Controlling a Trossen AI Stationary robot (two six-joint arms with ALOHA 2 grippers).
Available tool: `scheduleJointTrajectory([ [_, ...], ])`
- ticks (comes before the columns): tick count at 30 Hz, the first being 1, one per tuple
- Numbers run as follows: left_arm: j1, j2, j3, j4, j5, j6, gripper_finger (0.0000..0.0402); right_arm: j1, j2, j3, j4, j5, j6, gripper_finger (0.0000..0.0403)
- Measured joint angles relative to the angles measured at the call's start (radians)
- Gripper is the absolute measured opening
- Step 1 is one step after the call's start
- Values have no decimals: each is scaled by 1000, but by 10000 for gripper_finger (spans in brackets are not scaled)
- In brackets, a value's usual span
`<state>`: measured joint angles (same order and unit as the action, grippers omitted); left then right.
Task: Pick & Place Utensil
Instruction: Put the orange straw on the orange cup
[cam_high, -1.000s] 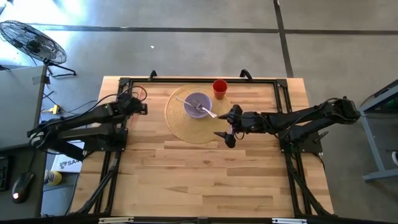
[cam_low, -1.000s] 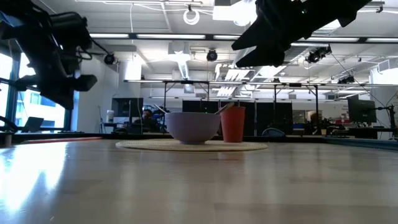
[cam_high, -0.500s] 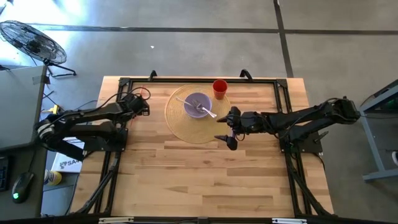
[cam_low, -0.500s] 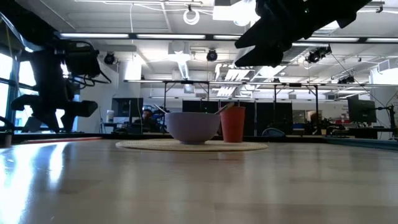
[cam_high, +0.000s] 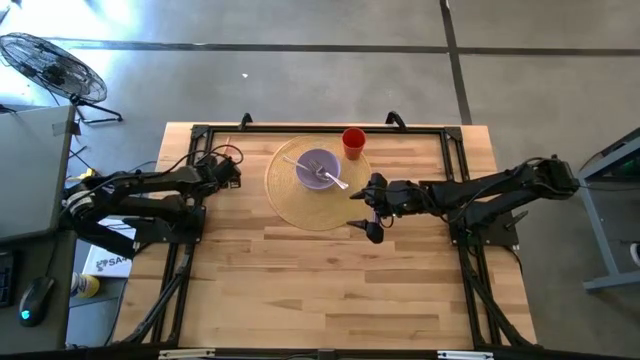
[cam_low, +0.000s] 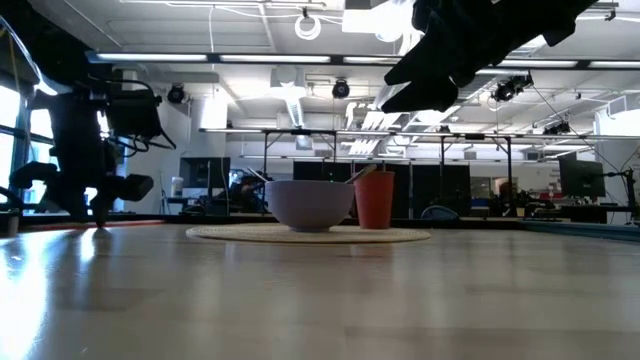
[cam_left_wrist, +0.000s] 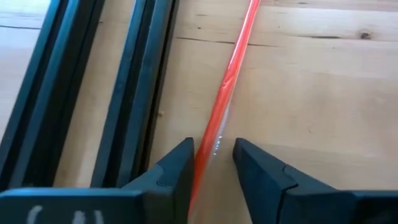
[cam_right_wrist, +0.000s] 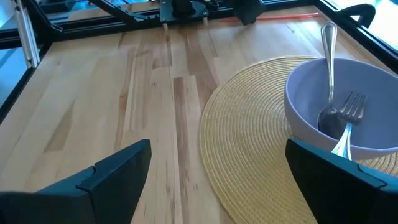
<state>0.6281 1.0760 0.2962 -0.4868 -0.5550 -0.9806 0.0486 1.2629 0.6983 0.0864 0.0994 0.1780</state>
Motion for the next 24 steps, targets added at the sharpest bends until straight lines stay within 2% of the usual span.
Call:
scheduleJointTrajectory([
  [10, -9, -1, -12, 11, 53, -11, 7, 0, 0, 0, 0, 2, 2, 367],
  [14, -58, -19, -12, 2, 56, -11, 10, 0, 0, 0, 1, 2, 3, 367],
  [19, -172, -87, 15, 12, 139, -20, 3, 0, 0, 0, 20, 2, 1, 367],
  [24, -340, -176, 27, 192, 94, 39, 2, -1, 0, 0, 65, 3, -21, 367],
])
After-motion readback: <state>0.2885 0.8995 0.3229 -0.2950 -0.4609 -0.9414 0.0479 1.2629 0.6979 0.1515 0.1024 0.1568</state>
